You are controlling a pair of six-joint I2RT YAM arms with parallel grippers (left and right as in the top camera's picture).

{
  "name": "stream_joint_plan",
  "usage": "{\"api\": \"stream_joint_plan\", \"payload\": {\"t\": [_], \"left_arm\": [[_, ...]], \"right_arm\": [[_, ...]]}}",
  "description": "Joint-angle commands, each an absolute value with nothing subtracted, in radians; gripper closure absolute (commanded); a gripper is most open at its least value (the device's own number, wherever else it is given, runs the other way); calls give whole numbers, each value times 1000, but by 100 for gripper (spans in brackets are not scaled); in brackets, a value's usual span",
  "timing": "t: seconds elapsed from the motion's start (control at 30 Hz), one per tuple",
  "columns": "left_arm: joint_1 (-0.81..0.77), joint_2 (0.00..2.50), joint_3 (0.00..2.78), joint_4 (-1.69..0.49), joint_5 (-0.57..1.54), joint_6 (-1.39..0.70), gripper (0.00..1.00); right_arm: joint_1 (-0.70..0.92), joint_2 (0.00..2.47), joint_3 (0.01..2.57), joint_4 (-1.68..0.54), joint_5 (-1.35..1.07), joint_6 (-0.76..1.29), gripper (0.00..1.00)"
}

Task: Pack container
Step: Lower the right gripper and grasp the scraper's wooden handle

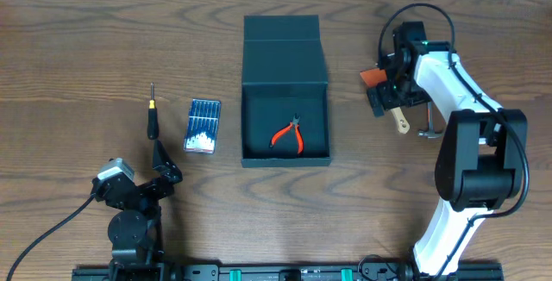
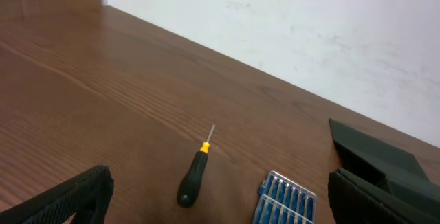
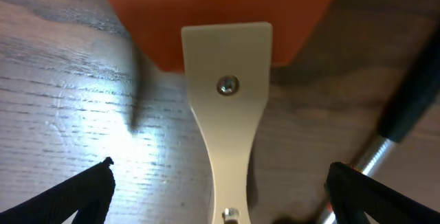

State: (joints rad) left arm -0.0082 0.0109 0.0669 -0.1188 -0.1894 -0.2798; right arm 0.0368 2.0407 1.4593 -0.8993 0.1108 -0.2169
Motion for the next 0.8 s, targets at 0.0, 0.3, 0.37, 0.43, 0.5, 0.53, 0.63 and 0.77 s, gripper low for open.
{"api": "stream_joint_plan", "payload": {"t": [0.0, 0.3, 0.37, 0.43, 0.5, 0.53, 0.63, 0.77], "left_arm": [[-7, 4, 36, -125, -192, -262, 1], [-7, 4, 37, -125, -192, -262, 2], [-7, 4, 36, -125, -192, -262, 1], [-7, 4, 36, -125, -192, -262, 1], [-7, 4, 37, -125, -192, -262, 1], [-7, 4, 36, -125, -192, -262, 2], [-7, 4, 36, -125, -192, -262, 2], [-7, 4, 37, -125, -192, -262, 2]], "right_arm": [[40, 2051, 1442, -869, 95, -270, 1], [37, 2054, 1426, -836, 74, -266, 2], [34, 2056, 1408, -822, 74, -267, 1], [31, 2056, 1383, -803, 74, -266, 1], [28, 2056, 1360, -785, 74, -266, 1], [27, 2056, 1349, -776, 74, -264, 1], [17, 2056, 1322, -759, 78, -256, 1], [-1, 2056, 1312, -754, 78, -235, 6]]}}
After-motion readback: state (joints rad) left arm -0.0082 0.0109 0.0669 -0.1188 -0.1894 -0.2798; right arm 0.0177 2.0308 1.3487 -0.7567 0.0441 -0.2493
